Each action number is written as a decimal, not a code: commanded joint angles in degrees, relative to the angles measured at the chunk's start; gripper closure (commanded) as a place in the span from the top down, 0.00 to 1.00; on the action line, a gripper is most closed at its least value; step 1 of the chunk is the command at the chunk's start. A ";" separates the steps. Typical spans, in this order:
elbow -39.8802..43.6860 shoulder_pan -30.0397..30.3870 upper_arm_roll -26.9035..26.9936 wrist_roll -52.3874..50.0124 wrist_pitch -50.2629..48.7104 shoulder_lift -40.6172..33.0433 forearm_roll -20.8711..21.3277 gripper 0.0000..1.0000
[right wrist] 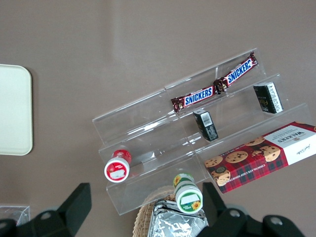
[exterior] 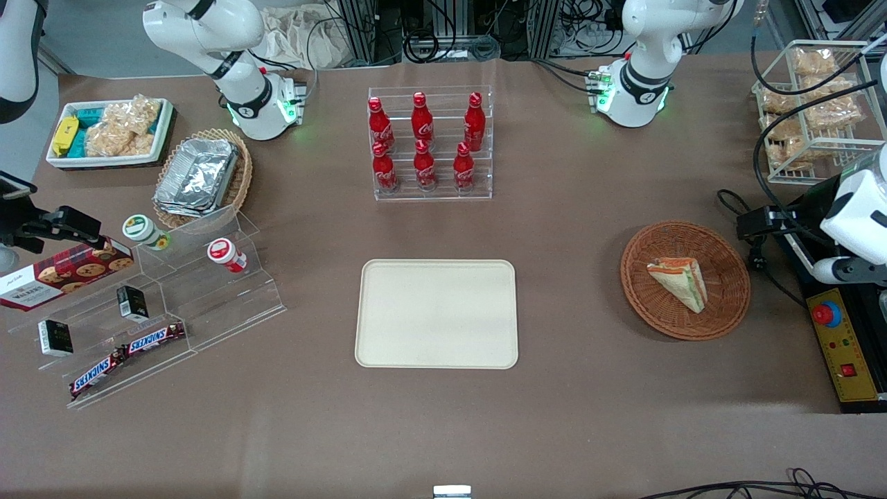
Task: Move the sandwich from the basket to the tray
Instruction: 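Move the left gripper over the sandwich in the wicker basket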
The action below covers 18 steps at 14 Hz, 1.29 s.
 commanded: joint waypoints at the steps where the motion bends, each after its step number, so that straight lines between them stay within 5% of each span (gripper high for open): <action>1: 0.35 0.38 -0.25 0.14 -0.74 -0.22 0.00 0.99; 11: -1.31 3.63 0.36 2.25 -6.90 0.48 -2.11 0.99; 14: -6.74 3.72 0.45 1.81 -1.30 0.49 -2.01 0.99; 18: -24.83 3.72 0.89 -1.52 16.35 -5.66 -2.02 0.99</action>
